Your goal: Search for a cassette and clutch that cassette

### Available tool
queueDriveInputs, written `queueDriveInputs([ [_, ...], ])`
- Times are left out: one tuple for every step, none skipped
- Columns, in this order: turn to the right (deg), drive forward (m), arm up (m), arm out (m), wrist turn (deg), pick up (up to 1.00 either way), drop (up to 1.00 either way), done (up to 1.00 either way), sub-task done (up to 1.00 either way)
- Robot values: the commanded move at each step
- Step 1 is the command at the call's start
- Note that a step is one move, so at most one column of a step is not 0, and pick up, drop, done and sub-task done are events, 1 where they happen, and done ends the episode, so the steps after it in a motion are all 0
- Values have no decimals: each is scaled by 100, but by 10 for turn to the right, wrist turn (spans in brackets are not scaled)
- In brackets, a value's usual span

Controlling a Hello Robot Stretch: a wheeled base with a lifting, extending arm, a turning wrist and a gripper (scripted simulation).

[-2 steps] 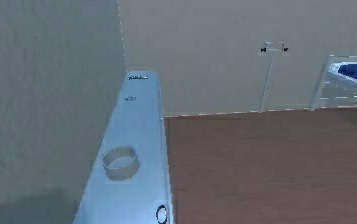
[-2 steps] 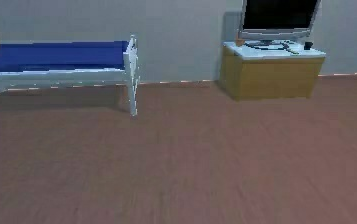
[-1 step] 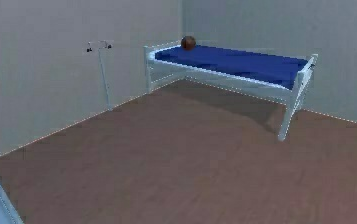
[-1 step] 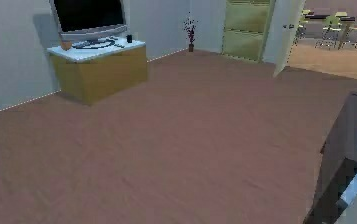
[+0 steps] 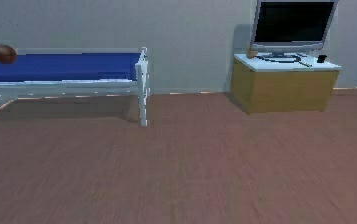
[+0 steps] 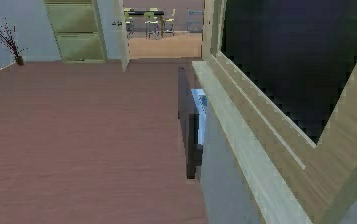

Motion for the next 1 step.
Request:
queueDriveInputs([
  [0,45,0,0,0,0,0,0,0],
])
